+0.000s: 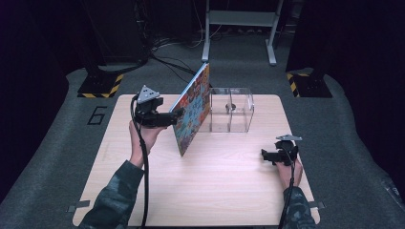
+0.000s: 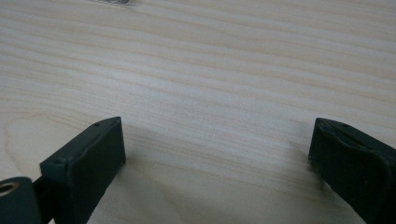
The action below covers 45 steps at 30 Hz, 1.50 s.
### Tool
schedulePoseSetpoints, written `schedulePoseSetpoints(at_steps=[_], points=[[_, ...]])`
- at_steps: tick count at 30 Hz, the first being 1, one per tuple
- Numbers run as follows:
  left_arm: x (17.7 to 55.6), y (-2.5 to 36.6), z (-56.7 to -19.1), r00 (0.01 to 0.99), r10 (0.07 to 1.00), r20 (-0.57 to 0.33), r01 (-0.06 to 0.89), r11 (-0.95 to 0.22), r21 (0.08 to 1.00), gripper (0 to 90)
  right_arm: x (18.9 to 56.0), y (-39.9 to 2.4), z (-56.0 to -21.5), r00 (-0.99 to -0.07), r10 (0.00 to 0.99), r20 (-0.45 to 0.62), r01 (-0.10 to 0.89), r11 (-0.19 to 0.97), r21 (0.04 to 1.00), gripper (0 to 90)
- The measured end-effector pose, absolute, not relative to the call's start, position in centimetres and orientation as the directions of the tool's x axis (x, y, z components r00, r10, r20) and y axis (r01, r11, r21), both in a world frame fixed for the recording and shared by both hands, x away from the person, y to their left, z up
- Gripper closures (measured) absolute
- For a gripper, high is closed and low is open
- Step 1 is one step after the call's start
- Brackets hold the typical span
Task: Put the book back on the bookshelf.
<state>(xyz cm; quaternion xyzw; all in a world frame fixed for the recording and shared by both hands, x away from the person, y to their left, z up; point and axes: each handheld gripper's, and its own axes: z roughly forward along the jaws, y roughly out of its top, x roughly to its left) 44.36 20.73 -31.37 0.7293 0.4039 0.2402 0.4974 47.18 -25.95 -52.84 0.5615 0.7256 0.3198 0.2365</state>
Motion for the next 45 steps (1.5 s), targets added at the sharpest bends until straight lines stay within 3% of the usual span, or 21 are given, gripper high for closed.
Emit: schedulePoseSetpoints(at_steps=[8, 17, 36, 45], points=[[42.4, 22.6, -32.7, 0.559, 0.829, 0.003, 0.376, -0.257, 0.890, 7.7, 47.2, -25.9, -52.8, -0.255, 0.967, 0.019, 0.665, 0.162, 0.729, 2.9], [40.7, 25.8, -35.7, 0.501, 0.865, 0.013, 0.419, -0.256, 0.871, 5.2, 47.1, -25.9, -52.8, -0.260, 0.965, 0.020, 0.666, 0.164, 0.728, 2.9], [38.9, 31.9, -49.9, 0.323, 0.946, -0.017, 0.653, -0.210, 0.728, 0.1, 47.1, -25.9, -52.8, -0.262, 0.965, 0.022, 0.667, 0.165, 0.727, 2.7], [38.4, 33.2, -52.7, 0.308, 0.951, -0.015, 0.695, -0.214, 0.686, 0.0, 47.2, -25.9, -52.8, -0.261, 0.965, 0.018, 0.666, 0.166, 0.728, 2.3]])
